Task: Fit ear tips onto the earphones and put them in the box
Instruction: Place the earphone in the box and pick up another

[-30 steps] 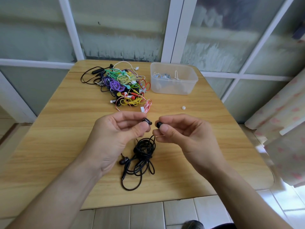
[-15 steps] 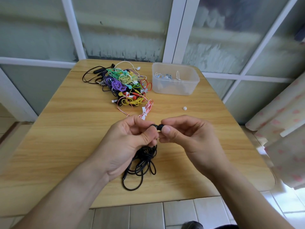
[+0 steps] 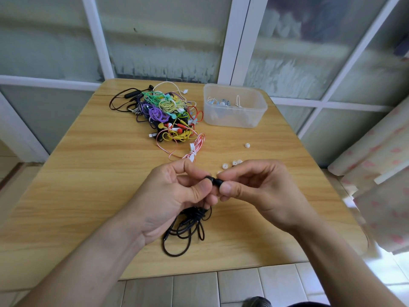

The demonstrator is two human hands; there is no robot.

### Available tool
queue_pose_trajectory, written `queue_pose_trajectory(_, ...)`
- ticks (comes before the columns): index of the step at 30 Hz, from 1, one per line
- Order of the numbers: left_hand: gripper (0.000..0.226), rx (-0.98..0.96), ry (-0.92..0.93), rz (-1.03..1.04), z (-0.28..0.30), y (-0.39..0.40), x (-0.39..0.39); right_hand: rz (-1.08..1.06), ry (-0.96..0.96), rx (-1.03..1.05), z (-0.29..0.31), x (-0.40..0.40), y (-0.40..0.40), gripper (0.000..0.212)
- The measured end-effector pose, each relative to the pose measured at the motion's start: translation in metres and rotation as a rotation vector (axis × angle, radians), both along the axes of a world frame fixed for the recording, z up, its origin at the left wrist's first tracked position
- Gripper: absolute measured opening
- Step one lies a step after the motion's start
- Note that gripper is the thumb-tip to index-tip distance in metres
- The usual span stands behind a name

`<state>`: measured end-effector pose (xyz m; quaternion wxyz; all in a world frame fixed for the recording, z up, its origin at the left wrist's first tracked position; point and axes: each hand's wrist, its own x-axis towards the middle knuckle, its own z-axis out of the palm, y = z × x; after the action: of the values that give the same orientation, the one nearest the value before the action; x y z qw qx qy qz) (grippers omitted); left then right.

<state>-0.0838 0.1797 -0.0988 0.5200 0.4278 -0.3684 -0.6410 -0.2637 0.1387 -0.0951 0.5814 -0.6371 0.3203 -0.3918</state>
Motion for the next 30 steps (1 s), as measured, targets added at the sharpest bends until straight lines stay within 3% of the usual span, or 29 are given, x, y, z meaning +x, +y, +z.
queue_pose_trajectory(5, 0.019, 0.059, 0.068, -0.05, 0.001, 0.0, 0.0, -0.011, -0.011, -0.109, -0.002, 0.002, -0.001, 0.014)
queue_pose_trajectory(9, 0.016, 0.018, 0.077, -0.065, 0.005, 0.002, 0.0, -0.028, -0.042, -0.067, -0.001, 0.004, 0.002, 0.015)
queue_pose_trajectory(16, 0.028, -0.384, -0.407, 0.171, -0.003, 0.0, -0.003, -0.095, -0.027, 0.053, 0.0, 0.011, 0.01, 0.017)
queue_pose_trajectory(22, 0.028, -0.527, -0.644, 0.266, -0.009, 0.001, -0.001, -0.101, 0.021, 0.049, 0.0, 0.015, 0.009, 0.021)
queue_pose_trajectory(27, 0.028, -0.465, -0.55, 0.219, -0.008, -0.001, 0.004, -0.056, 0.039, -0.046, -0.002, 0.011, 0.006, 0.027)
queue_pose_trajectory(30, 0.023, -0.447, -0.448, 0.169, -0.007, -0.001, 0.004, -0.101, -0.005, -0.087, -0.003, 0.01, 0.004, 0.02)
